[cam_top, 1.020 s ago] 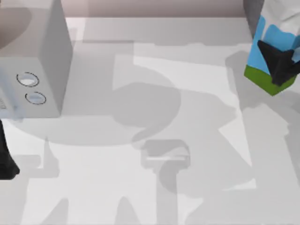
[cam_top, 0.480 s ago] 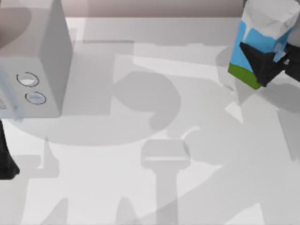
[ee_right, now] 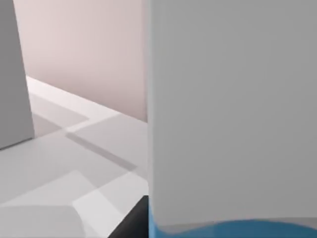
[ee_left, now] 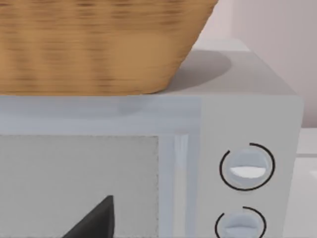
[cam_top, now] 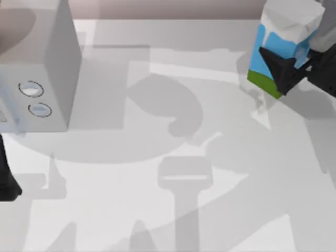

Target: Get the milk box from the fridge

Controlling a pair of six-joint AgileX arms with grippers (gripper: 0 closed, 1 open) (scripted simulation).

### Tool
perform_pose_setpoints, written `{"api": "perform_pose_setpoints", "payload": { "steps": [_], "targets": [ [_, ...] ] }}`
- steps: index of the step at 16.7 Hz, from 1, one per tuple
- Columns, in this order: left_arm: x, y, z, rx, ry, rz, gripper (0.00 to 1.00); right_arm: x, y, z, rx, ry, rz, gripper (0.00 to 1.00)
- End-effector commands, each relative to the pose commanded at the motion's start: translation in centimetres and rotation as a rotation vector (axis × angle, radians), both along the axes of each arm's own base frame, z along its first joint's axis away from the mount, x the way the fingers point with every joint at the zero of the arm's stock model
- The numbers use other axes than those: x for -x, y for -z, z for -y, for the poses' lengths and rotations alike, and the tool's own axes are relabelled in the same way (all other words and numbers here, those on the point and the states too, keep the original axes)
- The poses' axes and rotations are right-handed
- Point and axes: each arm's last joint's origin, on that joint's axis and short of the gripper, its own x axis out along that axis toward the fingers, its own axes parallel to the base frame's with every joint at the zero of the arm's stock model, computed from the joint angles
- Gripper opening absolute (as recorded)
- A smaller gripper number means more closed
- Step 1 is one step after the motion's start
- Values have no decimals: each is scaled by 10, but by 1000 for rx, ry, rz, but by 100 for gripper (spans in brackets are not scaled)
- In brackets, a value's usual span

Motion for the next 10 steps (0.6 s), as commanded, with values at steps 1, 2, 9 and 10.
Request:
{"api": "perform_pose_setpoints", "payload": {
  "steps": [1,2,9,10],
  "targets": [
    [0,0,0,0,0,0,100,-5,5,-6,0,-3,-1,0],
    [0,0,0,0,0,0,100,-11,10,-12,-1,-6,-1,0],
    [0,0,0,0,0,0,100,-22,21,-27,0,-12,7,0],
    [0,0,0,0,0,0,100,-22,21,-27,0,-12,7,8]
  ]
}}
